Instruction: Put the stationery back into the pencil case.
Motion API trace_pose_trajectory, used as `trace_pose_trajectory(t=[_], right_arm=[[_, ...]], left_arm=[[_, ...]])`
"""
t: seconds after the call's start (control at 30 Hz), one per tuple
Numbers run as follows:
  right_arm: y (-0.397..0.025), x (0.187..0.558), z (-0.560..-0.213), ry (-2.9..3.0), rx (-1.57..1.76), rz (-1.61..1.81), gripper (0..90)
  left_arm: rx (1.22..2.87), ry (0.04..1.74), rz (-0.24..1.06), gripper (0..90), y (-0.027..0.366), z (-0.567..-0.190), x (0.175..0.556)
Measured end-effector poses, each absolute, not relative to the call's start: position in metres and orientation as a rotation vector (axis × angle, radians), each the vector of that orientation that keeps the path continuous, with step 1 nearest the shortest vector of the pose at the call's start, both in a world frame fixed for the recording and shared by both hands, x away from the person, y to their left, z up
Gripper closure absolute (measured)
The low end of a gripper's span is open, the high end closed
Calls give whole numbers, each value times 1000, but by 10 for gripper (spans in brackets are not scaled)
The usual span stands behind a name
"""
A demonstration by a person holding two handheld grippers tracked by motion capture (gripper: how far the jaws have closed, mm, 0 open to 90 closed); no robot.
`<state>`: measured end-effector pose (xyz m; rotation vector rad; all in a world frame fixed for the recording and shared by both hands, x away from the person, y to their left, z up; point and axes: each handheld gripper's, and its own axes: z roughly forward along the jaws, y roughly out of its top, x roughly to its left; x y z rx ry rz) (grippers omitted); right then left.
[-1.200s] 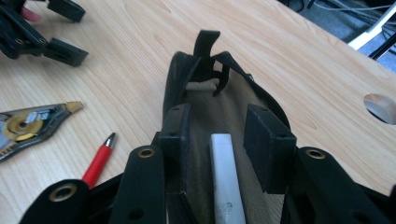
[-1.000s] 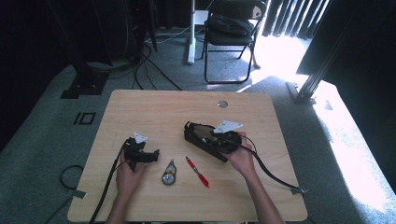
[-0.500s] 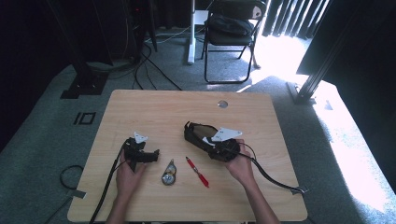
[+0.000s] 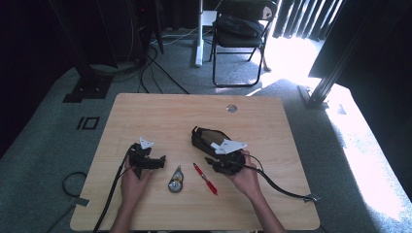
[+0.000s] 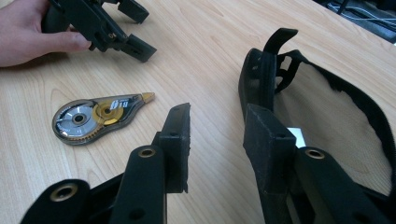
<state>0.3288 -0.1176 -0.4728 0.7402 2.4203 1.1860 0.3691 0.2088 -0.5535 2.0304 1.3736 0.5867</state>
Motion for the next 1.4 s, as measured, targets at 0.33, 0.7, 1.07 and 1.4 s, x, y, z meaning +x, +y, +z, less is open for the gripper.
trace_pose_trajectory(t=[0.33, 0.7, 1.07, 1.4], right_arm=[[-114, 324, -478, 2431, 740, 1189, 609], [-106, 317, -490, 2458, 726, 1161, 609], [-100, 315, -502, 2479, 720, 1126, 621], [-92, 313, -521, 2520, 718, 1071, 648]], left_arm=[[2031, 1374, 586, 54, 209, -553, 369], [2031, 1373, 587, 54, 209, -553, 369], [2031, 1374, 587, 54, 209, -553, 369], [2031, 1373, 587, 54, 209, -553, 369]])
